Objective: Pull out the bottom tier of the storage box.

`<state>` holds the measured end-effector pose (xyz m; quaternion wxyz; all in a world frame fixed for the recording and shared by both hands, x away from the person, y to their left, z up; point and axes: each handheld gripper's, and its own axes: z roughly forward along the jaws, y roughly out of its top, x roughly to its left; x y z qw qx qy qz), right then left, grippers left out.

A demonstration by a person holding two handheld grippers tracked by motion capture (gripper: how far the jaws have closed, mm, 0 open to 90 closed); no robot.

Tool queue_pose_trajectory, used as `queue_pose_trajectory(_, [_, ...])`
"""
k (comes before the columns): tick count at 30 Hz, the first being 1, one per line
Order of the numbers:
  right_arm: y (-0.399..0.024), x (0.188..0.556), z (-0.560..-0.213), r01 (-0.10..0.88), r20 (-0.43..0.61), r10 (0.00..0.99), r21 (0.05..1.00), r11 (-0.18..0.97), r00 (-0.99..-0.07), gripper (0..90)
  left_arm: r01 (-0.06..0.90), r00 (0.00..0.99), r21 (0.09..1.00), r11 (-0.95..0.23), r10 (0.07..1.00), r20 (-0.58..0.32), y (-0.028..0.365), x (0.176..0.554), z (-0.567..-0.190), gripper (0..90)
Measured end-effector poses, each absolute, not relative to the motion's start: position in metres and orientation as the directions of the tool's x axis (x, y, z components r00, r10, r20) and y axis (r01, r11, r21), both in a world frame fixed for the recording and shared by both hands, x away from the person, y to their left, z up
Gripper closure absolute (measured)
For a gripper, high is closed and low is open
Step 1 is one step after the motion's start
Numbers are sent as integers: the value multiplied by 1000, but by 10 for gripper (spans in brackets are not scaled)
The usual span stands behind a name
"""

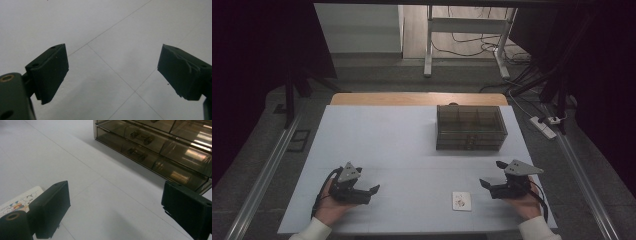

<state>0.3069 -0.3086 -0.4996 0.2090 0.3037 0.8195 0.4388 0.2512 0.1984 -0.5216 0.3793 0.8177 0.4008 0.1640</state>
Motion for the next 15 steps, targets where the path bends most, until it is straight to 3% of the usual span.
queue_pose_trajectory(15, [-309, 303, -497, 295, -101, 715, 864, 407, -691, 117, 520, 640, 757, -395, 768, -38, 198, 253, -519, 102])
